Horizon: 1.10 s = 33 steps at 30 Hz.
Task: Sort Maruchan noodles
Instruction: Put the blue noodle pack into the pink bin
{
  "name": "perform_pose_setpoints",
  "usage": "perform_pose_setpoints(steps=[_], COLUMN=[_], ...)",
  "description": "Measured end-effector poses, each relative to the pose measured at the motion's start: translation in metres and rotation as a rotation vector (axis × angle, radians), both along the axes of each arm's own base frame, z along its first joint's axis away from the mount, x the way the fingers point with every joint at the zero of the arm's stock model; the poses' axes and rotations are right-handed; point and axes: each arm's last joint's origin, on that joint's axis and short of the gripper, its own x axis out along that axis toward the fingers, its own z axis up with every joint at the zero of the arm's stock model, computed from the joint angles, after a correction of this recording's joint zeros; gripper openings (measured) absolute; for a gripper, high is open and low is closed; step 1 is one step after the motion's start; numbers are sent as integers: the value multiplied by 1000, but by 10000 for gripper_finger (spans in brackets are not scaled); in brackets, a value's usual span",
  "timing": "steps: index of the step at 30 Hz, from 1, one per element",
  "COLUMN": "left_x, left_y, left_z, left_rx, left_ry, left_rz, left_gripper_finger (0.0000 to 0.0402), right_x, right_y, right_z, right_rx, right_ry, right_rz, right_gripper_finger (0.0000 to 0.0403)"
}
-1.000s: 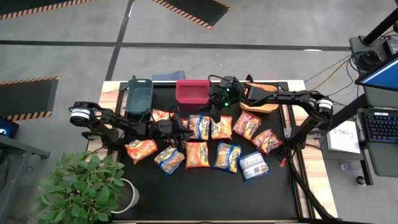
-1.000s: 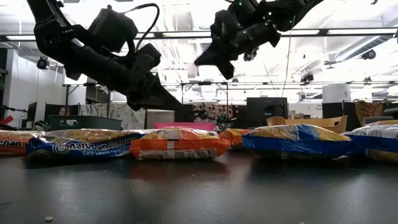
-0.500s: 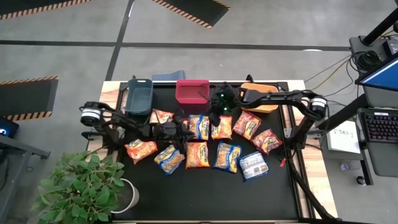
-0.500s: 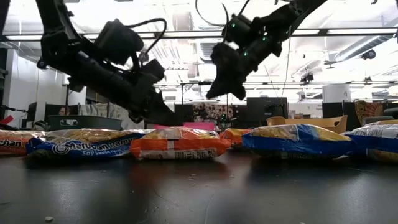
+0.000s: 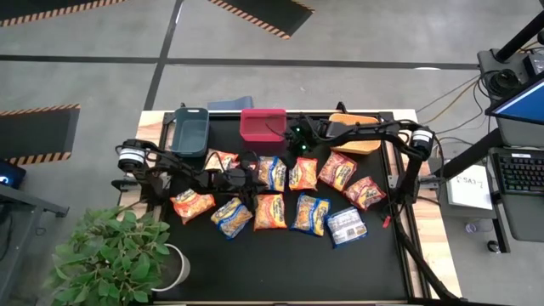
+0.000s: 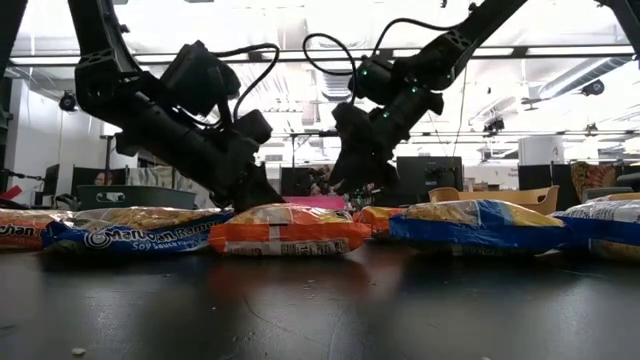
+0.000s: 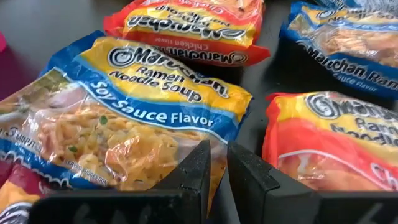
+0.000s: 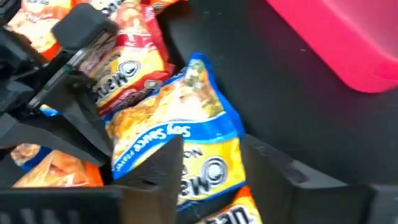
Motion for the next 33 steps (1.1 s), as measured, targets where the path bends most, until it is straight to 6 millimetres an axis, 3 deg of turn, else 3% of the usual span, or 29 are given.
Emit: perform_pose_setpoints(steps=[8,15,21,33], left_x=[-3,-4,-4,-8], left_y=[4,4,5,5], left_z=[-4,-5,-6,-9], left_rx=[19,27,26,26], left_ry=[47,62,68,84], left_rz=[39,52,53,77], left_gripper_finger=[39,39,39,39], right_x=[1,5,6,18], right_y=[-7,-9,-10,-13], right_z=[-7,-21,-24,-39], right_rx=[15,27,25,62], right_ry=[6,26,19,-58], right_rz=[-25,-24,-16,29], right_gripper_finger=[269,326,346,348])
